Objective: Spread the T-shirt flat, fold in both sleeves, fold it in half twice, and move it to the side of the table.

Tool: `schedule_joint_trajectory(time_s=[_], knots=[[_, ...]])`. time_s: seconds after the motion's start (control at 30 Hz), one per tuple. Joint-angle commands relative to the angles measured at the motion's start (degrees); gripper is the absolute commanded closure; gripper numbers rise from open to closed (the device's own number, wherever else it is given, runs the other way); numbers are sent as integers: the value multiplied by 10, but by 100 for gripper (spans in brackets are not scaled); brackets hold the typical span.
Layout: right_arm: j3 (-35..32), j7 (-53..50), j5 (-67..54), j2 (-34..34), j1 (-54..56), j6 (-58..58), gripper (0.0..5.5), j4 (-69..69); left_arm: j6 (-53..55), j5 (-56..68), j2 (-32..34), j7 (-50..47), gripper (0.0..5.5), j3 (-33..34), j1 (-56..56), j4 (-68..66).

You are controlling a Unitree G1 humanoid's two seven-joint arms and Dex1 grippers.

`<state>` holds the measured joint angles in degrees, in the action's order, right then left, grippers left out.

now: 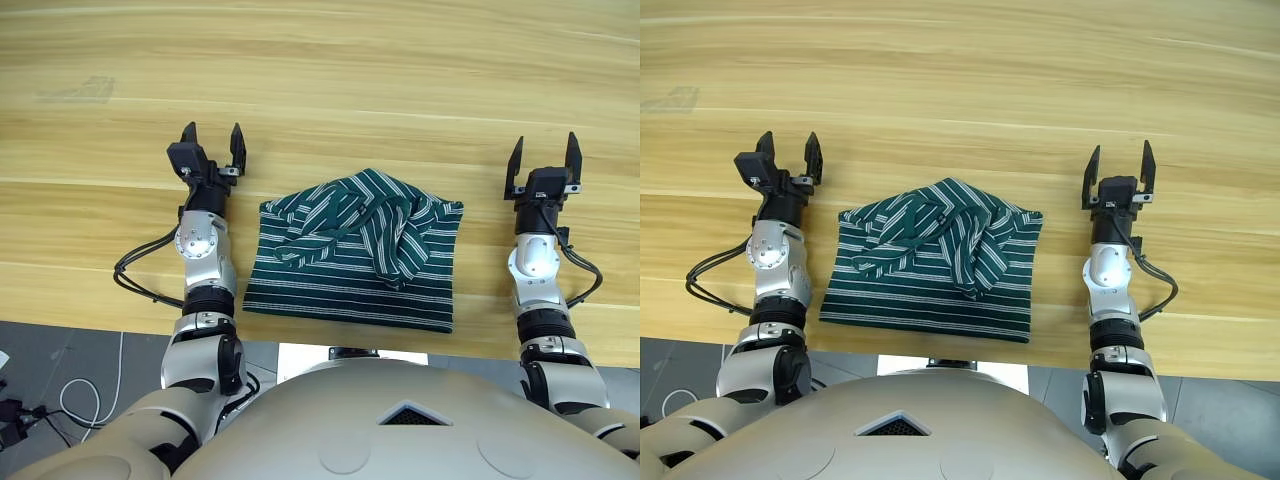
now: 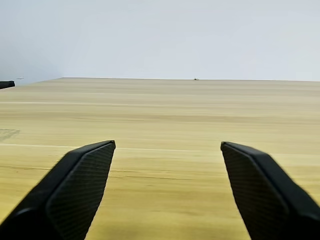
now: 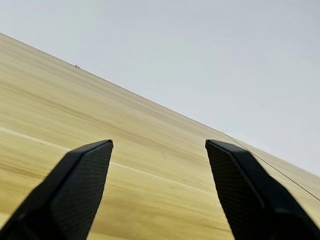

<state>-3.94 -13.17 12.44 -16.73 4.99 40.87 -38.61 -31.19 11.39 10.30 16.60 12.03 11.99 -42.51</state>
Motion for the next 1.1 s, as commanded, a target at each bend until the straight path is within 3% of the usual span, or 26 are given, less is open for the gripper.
schedule_joint_trajectory(time_s=[0.03, 0.1, 0.27, 0.43, 0.6, 0.77, 1.1], knots=[[6, 8, -4, 10, 0, 0, 208, 0, 5, 11, 1, 13, 157, 6, 6, -2], [9, 21, -15, 16, -21, 6, 208, 39, -6, 42, 3, 74, 157, 2, -11, 33], [50, 110, -55, 9, -142, -25, 208, 257, 110, 241, 7, 256, 157, -18, -165, 316], [117, 228, -84, -32, -248, -76, 208, 435, 155, 283, 38, 374, 157, -62, -291, 452], [172, 339, -98, -96, -310, -99, 208, 524, 119, 174, 87, 431, 157, -94, -325, 413], [265, 422, -79, -127, -342, -93, 208, 530, 97, 107, 116, 438, 157, -103, -271, 334], [296, 416, -25, -108, -315, -80, 208, 446, 67, 63, 154, 469, 157, -133, -236, 280]])
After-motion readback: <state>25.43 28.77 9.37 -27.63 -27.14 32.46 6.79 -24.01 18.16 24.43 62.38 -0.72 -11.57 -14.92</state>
